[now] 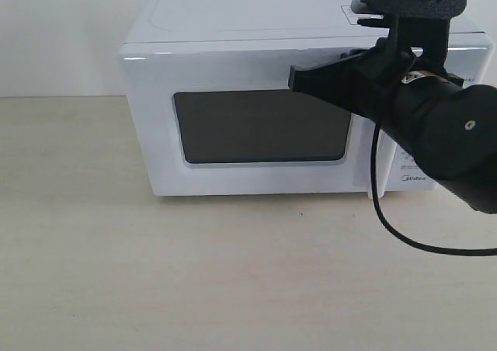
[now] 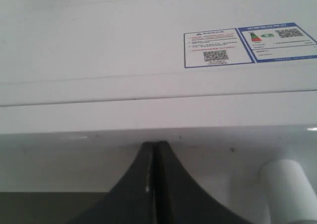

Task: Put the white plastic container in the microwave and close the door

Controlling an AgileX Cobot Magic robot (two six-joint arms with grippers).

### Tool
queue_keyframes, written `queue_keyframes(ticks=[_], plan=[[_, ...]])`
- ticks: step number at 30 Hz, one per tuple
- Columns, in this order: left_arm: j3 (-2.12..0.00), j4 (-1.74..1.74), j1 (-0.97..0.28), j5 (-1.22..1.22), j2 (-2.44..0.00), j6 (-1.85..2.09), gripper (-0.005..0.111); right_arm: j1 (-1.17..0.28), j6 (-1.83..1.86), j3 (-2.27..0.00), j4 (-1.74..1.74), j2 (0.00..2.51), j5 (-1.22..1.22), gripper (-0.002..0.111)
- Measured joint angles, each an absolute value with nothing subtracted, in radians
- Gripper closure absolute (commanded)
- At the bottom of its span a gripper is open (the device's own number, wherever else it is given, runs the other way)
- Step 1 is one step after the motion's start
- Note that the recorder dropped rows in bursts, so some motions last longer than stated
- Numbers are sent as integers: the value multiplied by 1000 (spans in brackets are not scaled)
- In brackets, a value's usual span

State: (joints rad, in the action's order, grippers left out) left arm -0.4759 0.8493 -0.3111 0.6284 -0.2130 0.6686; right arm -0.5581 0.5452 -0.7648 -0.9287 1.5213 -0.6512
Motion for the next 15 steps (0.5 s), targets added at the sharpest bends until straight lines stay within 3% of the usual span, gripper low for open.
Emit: queue_keyframes(ticks=[15], plan=[[-476,849,-311,628,-213,669,103,-556,561,-765,-937,1480,-533,108]])
